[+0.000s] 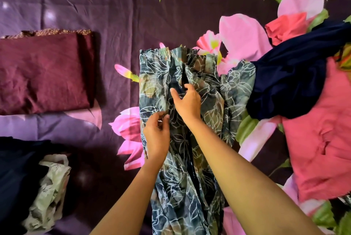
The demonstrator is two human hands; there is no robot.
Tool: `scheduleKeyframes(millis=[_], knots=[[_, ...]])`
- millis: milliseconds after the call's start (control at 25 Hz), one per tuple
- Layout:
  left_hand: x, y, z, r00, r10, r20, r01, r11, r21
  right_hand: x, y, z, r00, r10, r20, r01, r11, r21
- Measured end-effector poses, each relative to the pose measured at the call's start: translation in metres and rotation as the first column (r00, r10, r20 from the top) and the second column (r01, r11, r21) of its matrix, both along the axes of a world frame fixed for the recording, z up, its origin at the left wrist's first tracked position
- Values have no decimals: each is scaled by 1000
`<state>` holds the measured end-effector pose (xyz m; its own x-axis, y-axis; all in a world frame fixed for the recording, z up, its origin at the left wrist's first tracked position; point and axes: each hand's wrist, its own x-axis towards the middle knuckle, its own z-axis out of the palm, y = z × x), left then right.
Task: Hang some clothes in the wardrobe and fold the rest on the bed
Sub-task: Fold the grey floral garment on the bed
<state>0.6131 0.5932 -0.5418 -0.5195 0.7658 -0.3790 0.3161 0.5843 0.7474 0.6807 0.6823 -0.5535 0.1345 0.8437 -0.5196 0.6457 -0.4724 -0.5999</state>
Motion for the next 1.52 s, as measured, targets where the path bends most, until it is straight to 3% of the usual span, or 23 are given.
scheduleKeyframes(millis=[120, 240, 440, 760, 880, 960, 1040, 1120, 1200, 1320, 1520], knots=[[7, -1, 1, 997, -40, -66, 43, 998, 55, -1, 1, 2, 983, -137, 125, 137, 991, 8], [11, 1, 1, 983, -139, -121, 151, 983, 99, 4, -2, 3, 971, -81, 226, 90, 995, -30], [15, 6, 2, 998, -68, 3, 68, 992, 106, 13, 0, 2, 982, -75, 173, 88, 994, -65], [16, 2, 0, 997, -47, 59, 44, 998, 51, 33, -1, -7, 960, -57, 274, 71, 997, -41], [16, 2, -1, 997, -78, 16, 77, 997, 31, 37, 6, -5, 990, -88, 114, 92, 995, -24], [18, 2, -2, 977, -156, -143, 174, 976, 128, 36, 12, 1, 979, -178, -99, 174, 984, -43], [24, 1, -2, 908, -261, -328, 328, 930, 167, 35, 17, 12, 868, -304, -392, 279, 953, -121], [33, 2, 2, 850, -387, -359, 446, 890, 96, 38, 21, 17, 766, -261, -587, 252, 963, -100], [46, 1, 5, 883, -411, -227, 422, 906, 2, 44, 26, 18, 776, -112, -621, 156, 988, 17], [58, 0, 5, 950, -305, -65, 305, 952, -17, 59, 33, 20, 849, 9, -528, 84, 985, 151], [77, -10, 11, 921, -364, -137, 387, 891, 239, 93, 48, 30, 898, 84, -432, 21, 972, 232]])
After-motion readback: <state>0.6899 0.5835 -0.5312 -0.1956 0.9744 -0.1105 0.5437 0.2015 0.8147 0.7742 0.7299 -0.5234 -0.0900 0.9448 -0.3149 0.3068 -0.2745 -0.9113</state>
